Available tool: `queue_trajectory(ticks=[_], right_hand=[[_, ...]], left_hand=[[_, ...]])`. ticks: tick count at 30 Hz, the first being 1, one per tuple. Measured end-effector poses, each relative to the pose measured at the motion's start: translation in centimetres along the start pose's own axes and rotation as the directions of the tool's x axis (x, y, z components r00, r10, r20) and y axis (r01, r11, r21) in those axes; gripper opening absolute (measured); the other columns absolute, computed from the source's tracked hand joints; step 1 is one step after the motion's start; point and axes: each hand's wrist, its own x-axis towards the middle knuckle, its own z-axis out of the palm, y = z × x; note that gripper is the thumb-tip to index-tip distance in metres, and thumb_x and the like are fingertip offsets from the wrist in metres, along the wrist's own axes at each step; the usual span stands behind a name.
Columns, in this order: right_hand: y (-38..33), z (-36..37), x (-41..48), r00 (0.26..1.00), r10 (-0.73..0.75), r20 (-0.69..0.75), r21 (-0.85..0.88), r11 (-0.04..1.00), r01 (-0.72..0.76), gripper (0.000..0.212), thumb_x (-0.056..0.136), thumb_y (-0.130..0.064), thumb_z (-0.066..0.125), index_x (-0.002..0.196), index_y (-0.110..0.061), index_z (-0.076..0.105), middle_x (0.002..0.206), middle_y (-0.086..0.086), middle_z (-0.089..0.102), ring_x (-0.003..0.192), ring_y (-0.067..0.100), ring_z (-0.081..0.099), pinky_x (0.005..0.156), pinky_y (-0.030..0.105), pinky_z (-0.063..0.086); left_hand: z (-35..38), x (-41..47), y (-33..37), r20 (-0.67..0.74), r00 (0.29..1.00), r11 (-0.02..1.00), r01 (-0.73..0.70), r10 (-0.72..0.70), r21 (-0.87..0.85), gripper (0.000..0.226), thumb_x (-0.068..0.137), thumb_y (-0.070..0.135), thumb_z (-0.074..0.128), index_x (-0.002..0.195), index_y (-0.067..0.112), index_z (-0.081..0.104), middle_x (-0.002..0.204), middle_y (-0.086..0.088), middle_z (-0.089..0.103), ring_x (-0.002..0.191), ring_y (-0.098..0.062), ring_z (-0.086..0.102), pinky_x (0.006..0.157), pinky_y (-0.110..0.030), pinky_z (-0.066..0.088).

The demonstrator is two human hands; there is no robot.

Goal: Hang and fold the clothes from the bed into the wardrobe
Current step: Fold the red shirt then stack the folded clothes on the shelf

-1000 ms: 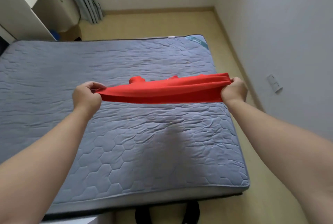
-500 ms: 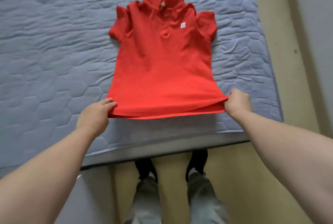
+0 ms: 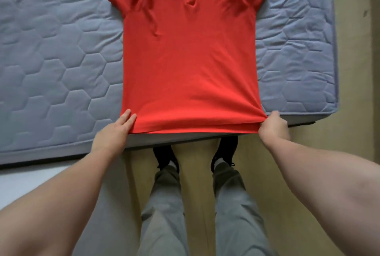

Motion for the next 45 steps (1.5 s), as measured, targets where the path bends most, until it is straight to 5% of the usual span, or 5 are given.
queue_trajectory(ticks=[15, 21, 27, 37, 45], right_hand=[[4.8, 3.3, -0.1, 0.922, -0.277, 0.272, -0.244, 0.907, 0.344, 0.012, 0.097, -0.02, 0.043, 0.093, -0.017, 0.032, 0.101, 0.017, 0.063, 0.078, 0.032, 0.049, 0.067, 0.037, 0.038], [1.4, 2.6, -0.4, 0.875, -0.406, 0.263, -0.264, 0.842, 0.47, 0.013, 0.089, -0.029, 0.046, 0.093, -0.019, 0.039, 0.104, 0.013, 0.065, 0.095, 0.036, 0.064, 0.067, 0.036, 0.039], [-8.4, -1.6, 3.6, 0.946, -0.325, -0.01, 0.225, 0.921, 0.319, 0.008, 0.086, -0.028, 0.048, 0.09, -0.022, 0.046, 0.106, 0.011, 0.062, 0.098, 0.035, 0.059, 0.078, 0.04, 0.041], [-23.0, -10.9, 19.8, 0.998, 0.013, 0.068, 0.893, 0.446, -0.066, 0.063, 0.085, -0.06, 0.062, 0.116, -0.005, 0.061, 0.115, 0.01, 0.067, 0.104, 0.025, 0.065, 0.097, 0.039, 0.051], [-22.9, -13.6, 23.6, 0.955, -0.176, 0.238, 0.967, -0.043, -0.249, 0.013, 0.078, 0.004, 0.068, 0.088, -0.003, 0.067, 0.07, 0.013, 0.065, 0.059, 0.022, 0.06, 0.053, 0.029, 0.05]], left_hand=[[3.8, 0.9, 2.4, 0.252, 0.966, 0.984, 0.007, -0.053, 0.179, 0.088, 0.086, -0.013, 0.036, 0.16, 0.021, 0.002, 0.166, 0.002, -0.016, 0.124, -0.029, 0.056, 0.084, -0.041, 0.053], [-0.3, 3.5, 7.8, 0.192, 0.979, 0.93, -0.009, -0.066, 0.367, 0.037, 0.083, 0.023, 0.047, 0.112, 0.018, 0.068, 0.113, -0.004, 0.067, 0.093, -0.026, 0.068, 0.064, -0.032, 0.041], [-4.9, 9.3, 14.1, -0.083, 0.987, 0.972, -0.115, 0.134, 0.204, 0.021, 0.091, 0.017, 0.042, 0.105, 0.016, 0.057, 0.104, -0.006, 0.061, 0.089, -0.034, 0.066, 0.06, -0.035, 0.035], [-14.1, 21.8, 24.4, -0.389, 0.874, 0.955, -0.29, 0.292, 0.065, 0.037, 0.093, 0.013, 0.043, 0.13, 0.015, 0.049, 0.13, -0.006, 0.049, 0.094, -0.039, 0.062, 0.065, -0.042, 0.04], [-20.9, 30.0, 30.0, -0.584, 0.751, 0.925, -0.381, 0.308, -0.002, 0.043, 0.093, 0.01, 0.041, 0.135, 0.014, 0.048, 0.147, -0.002, 0.04, 0.11, -0.037, 0.057, 0.085, -0.048, 0.046]])
